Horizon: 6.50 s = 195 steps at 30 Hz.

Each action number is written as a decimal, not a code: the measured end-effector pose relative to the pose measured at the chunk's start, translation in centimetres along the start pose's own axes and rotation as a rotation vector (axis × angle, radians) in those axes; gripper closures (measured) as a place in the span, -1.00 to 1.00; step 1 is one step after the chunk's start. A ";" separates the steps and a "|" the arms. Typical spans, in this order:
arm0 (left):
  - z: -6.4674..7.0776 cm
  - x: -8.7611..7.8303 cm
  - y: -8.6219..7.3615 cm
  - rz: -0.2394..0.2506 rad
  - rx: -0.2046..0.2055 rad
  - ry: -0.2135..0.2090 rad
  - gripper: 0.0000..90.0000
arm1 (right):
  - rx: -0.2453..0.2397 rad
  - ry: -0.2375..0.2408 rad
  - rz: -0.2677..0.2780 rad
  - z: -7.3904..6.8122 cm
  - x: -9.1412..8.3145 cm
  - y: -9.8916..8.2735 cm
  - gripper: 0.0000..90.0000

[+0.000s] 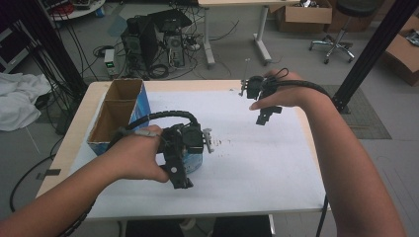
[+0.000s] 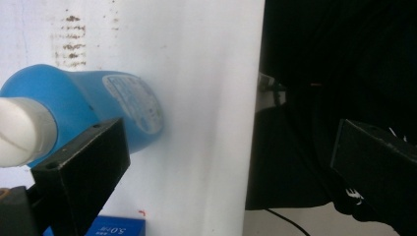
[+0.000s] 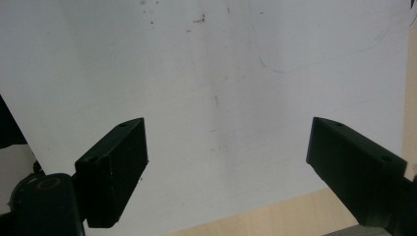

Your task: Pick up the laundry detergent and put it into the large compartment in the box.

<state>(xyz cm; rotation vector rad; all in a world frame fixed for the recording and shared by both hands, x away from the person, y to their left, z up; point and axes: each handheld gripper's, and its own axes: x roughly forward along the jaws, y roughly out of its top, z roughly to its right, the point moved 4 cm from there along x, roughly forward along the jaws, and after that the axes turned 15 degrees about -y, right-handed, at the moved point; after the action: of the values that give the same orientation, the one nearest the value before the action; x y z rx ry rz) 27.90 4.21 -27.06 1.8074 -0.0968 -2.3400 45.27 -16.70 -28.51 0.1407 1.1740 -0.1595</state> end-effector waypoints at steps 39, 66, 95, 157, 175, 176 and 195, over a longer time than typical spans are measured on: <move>-0.3 -1.3 0.5 -0.006 -0.040 0.018 -0.99 | -0.006 -0.001 0.015 -0.5 -0.1 -1.0 -0.65; -4.8 -3.8 -1.5 0.055 -0.211 0.049 -0.99 | -0.008 0.000 0.019 -0.5 0.1 -0.6 -0.65; -9.0 -0.9 -0.7 -0.024 -0.285 0.008 -0.99 | -0.013 0.015 0.031 -0.9 1.3 0.0 -0.65; -11.7 3.7 0.3 -0.034 -0.339 0.019 -0.45 | -0.011 0.019 0.043 -1.3 2.1 -0.1 -0.65; -11.6 3.7 0.5 -0.043 -0.362 0.051 -0.23 | -0.002 0.015 0.047 -1.3 1.9 -0.4 -0.65; -11.6 3.7 0.5 -0.042 -0.367 0.051 -0.20 | 0.001 0.016 0.048 -1.3 1.9 -0.4 -0.65; -11.1 3.1 0.6 -0.057 -0.376 0.059 -0.15 | 0.001 0.020 0.040 -1.4 2.1 -0.4 -0.65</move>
<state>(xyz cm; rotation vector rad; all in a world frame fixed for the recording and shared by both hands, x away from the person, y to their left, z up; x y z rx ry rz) 37.88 3.70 -32.72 1.7054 0.3812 -2.1562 44.73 -16.89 -30.98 0.1669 1.1901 -0.1231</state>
